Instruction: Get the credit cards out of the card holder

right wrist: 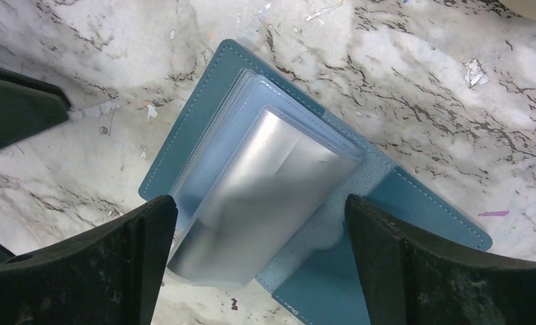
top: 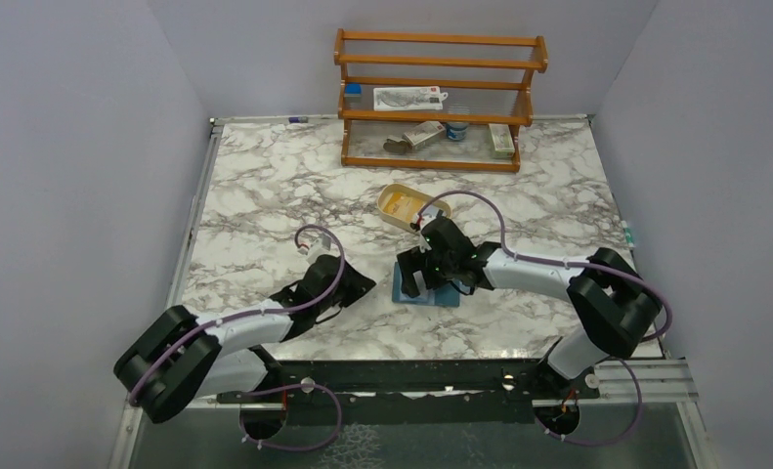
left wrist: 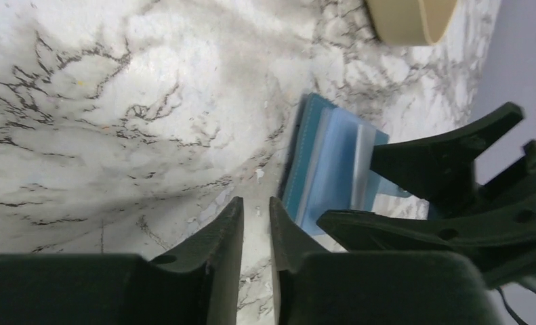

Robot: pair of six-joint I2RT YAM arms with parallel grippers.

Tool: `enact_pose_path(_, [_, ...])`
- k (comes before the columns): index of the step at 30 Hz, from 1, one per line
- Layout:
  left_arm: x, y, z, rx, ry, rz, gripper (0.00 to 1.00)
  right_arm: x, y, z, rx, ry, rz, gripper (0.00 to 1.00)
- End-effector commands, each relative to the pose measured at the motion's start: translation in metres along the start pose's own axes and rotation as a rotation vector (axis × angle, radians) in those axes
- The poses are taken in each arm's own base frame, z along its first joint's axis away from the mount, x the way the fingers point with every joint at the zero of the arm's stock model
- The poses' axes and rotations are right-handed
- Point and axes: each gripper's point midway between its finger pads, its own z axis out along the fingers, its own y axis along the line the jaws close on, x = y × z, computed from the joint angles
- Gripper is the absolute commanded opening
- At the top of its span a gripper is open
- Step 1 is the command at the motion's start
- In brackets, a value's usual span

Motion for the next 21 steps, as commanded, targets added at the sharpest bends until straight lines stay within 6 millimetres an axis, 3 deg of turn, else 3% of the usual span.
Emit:
enact_pose_path(1, [0.017, -0.012, 0.015, 0.063, 0.093, 0.030, 0.28, 0.033, 0.005, 0.006, -0.071, 0.084, 0.050, 1.00])
enact_pose_path(5, [0.020, -0.012, 0.024, 0.079, 0.098, 0.030, 0.47, 0.041, 0.017, 0.008, -0.149, 0.085, 0.087, 1.00])
enact_pose_path(8, [0.025, -0.021, 0.026, 0.132, 0.117, 0.022, 0.56, 0.046, 0.021, 0.009, -0.180, 0.091, 0.095, 1.00])
enact_pose_path(16, [0.053, -0.028, 0.037, 0.207, 0.254, -0.052, 0.59, 0.043, 0.026, 0.012, -0.220, 0.069, 0.098, 1.00])
enact_pose_path(21, [0.053, -0.026, 0.032, 0.232, 0.245, -0.133, 0.58, 0.045, 0.024, 0.011, -0.225, 0.065, 0.106, 1.00])
